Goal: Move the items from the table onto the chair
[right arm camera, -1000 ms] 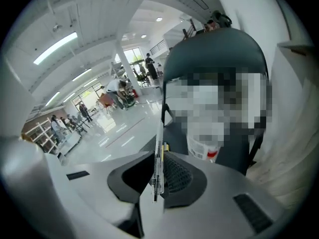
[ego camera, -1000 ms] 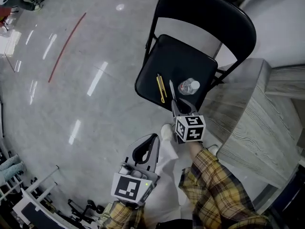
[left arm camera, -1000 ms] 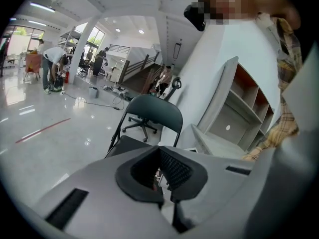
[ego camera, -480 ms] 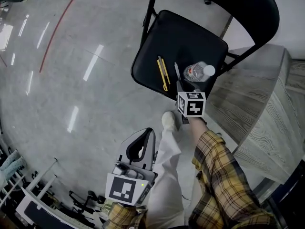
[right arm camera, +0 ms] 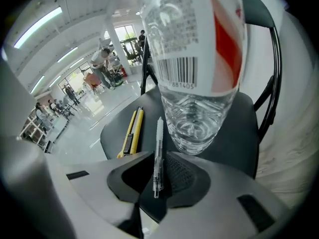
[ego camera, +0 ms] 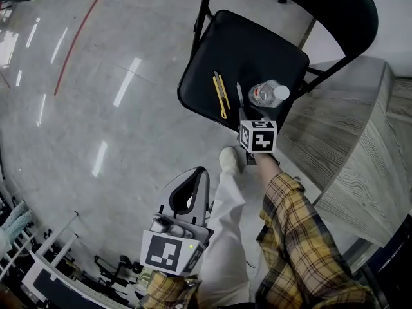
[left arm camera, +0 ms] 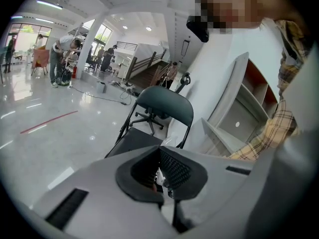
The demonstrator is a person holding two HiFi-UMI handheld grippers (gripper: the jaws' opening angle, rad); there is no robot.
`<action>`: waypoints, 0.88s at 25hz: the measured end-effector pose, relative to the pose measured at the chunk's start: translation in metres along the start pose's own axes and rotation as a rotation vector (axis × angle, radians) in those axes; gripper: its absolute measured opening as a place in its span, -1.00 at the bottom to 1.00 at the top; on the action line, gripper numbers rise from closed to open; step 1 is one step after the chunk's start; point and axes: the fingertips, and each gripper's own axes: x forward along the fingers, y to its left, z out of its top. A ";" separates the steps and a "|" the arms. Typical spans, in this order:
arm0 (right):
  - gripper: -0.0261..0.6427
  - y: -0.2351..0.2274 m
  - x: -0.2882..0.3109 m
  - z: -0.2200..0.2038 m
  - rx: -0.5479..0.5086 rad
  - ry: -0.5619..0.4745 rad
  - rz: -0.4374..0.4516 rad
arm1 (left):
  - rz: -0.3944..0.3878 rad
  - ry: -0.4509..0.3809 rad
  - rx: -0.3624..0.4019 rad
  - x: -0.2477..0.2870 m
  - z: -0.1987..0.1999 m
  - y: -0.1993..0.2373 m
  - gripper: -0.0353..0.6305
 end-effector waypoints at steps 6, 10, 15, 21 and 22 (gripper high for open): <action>-0.72 0.027 -0.037 0.001 0.029 -0.037 0.054 | -0.018 -0.047 0.019 -0.006 0.016 -0.014 -0.88; -0.72 0.070 -0.098 0.004 0.066 -0.080 0.148 | -0.026 -0.088 0.043 -0.022 0.044 -0.033 -0.88; -0.72 0.123 -0.204 0.043 0.096 -0.188 0.332 | -0.060 -0.184 0.092 -0.034 0.104 -0.068 -0.88; -0.72 0.132 -0.377 0.069 0.058 -0.359 0.460 | -0.146 -0.236 0.137 -0.072 0.150 -0.161 -0.88; -0.72 0.120 -0.405 0.074 0.057 -0.406 0.457 | -0.166 -0.234 0.154 -0.075 0.151 -0.179 -0.88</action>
